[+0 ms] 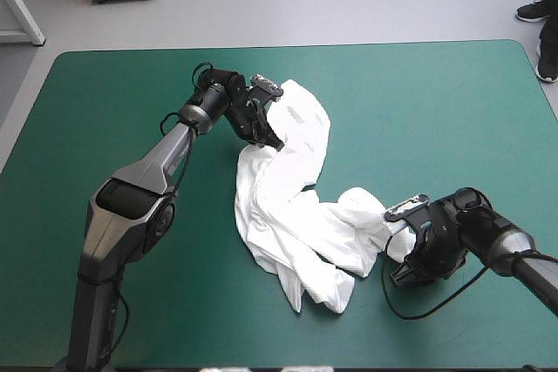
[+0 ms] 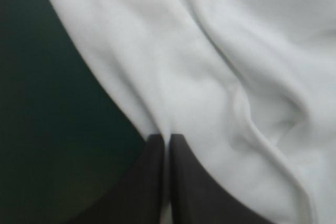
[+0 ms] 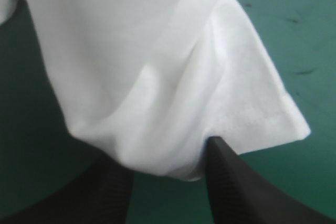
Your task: Fold the cloth
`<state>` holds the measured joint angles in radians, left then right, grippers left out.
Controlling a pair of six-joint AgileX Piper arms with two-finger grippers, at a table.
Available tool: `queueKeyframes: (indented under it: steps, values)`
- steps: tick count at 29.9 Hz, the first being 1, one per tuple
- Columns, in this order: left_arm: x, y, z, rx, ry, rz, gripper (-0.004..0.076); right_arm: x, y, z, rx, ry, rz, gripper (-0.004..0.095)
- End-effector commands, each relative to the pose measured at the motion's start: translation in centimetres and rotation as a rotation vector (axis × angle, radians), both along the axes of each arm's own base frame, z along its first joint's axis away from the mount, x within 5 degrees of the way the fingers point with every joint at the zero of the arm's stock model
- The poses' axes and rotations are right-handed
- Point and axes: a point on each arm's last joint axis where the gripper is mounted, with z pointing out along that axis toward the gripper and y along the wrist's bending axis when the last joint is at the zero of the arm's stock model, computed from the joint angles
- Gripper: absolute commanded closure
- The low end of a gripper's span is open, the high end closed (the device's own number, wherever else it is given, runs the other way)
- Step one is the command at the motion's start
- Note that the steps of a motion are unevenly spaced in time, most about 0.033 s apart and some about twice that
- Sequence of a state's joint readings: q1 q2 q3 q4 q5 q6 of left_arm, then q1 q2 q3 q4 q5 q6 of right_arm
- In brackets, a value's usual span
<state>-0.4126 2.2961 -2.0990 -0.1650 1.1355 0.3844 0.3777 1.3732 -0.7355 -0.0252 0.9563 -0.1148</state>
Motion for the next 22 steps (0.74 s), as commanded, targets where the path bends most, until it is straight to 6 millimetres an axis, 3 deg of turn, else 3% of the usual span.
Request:
queueKeyframes:
  steps: [1,4,8,12,18,22]
  values:
    - [-0.7,0.4,3.9,-0.033,-0.062,0.009,0.0733,0.8,0.3,-1.6,0.011,-0.015,-0.004,0.0724]
    - [-0.6,0.5,3.9,-0.037,-0.071,0.013,0.0733,1.1,0.4,-1.4,0.019,-0.04,0.002,0.0924]
    - [-0.6,0.8,4.5,-0.041,-0.087,0.021,0.0733,1.9,0.7,-0.6,0.023,-0.076,0.008,0.0924]
    - [-1.3,1.2,7.1,-0.053,-0.132,0.019,0.0733,3.1,1.1,1.8,0.034,-0.115,0.009,0.0924]
    - [-3.8,3.0,13.1,-0.014,-0.247,0.026,0.0733,5.5,1.8,7.9,0.039,-0.213,0.033,0.0925]
    - [-7.0,5.3,19.3,0.004,-0.4,0.079,0.0733,6.7,1.4,13.6,-0.01,-0.334,0.033,0.0925]
